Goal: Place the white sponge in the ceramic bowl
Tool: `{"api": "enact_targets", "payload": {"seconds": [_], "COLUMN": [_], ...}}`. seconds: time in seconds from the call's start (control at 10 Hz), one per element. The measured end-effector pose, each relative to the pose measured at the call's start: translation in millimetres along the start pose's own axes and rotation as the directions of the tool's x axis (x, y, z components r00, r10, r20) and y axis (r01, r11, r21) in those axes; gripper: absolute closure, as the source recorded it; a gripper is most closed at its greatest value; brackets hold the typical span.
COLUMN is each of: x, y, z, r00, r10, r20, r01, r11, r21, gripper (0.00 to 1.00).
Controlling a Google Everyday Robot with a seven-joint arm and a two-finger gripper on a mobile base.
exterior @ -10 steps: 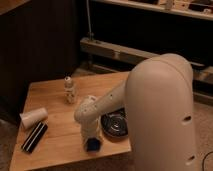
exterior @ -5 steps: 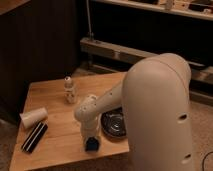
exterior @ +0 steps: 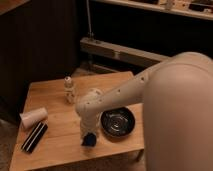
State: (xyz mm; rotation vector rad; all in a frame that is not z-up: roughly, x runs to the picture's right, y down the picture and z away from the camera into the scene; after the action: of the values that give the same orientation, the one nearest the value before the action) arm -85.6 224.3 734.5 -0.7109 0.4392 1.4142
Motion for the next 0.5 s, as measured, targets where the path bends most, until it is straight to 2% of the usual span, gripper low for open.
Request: {"api": "enact_targets", "payload": {"seconds": [0.2, 0.4, 0.5], "x": [-3.4, -5.4, -5.4], "y": [-9.8, -14.4, -14.4], "z": [-34.8, -52.7, -59.5], "r00": [0.996, 0.988, 0.984], "r10": [0.024, 0.033, 0.033], "r20": [0.089, 0.153, 0.174], "r01": [-0.016, -0.012, -0.007], "r11": [0.996, 0.991, 0.989], "r21": [-0.089, -0.136, -0.147], "gripper": [0.91, 0.91, 0.91]}}
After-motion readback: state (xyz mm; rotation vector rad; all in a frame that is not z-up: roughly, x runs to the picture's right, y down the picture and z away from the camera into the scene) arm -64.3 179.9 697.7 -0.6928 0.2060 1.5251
